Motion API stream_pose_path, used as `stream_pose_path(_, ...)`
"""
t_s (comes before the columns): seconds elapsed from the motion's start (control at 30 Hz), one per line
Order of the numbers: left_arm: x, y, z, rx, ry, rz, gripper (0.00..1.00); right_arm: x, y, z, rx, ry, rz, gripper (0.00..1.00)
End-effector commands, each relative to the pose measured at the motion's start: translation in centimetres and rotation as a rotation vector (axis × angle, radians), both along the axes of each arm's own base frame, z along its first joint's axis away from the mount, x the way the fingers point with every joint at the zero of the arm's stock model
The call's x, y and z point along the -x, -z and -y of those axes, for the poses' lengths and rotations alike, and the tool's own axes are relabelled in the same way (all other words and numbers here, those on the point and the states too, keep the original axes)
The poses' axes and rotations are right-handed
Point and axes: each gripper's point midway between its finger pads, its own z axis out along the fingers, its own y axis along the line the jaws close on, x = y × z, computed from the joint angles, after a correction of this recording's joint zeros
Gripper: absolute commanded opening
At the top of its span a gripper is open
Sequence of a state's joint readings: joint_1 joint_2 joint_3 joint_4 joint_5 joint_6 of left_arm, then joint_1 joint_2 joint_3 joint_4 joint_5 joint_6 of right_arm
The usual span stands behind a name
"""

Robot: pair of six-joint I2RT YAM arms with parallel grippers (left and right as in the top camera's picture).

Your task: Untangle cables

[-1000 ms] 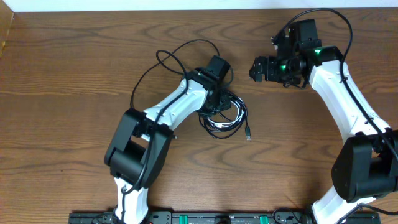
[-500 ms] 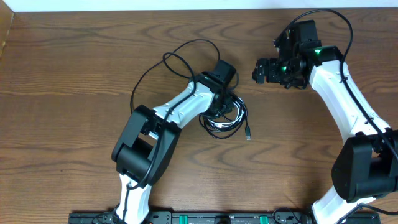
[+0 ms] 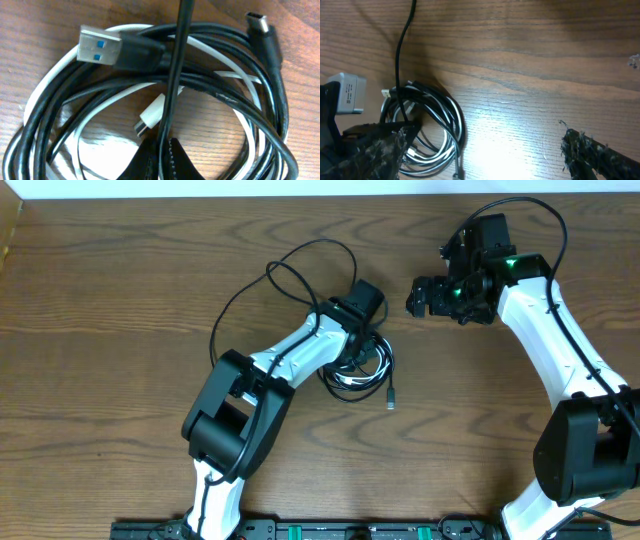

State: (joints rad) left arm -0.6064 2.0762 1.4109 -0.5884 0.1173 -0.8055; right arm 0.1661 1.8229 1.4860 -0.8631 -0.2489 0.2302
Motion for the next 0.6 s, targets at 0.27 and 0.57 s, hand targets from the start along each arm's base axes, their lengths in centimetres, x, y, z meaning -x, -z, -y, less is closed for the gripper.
stream_pose_path(0.27,-2.4,-17.3,-3.6,0.148,0.118,0.322,0.07,0.1,-3.3,-3.8,-0.221,-0.205,0.087,0.96)
stream_pose_path(0.57,-0.9,-24.4,-4.4,0.219,0.114,0.482,0.07,0.1,-8.5,-8.9,-0.551,-0.397,0.219,0.91)
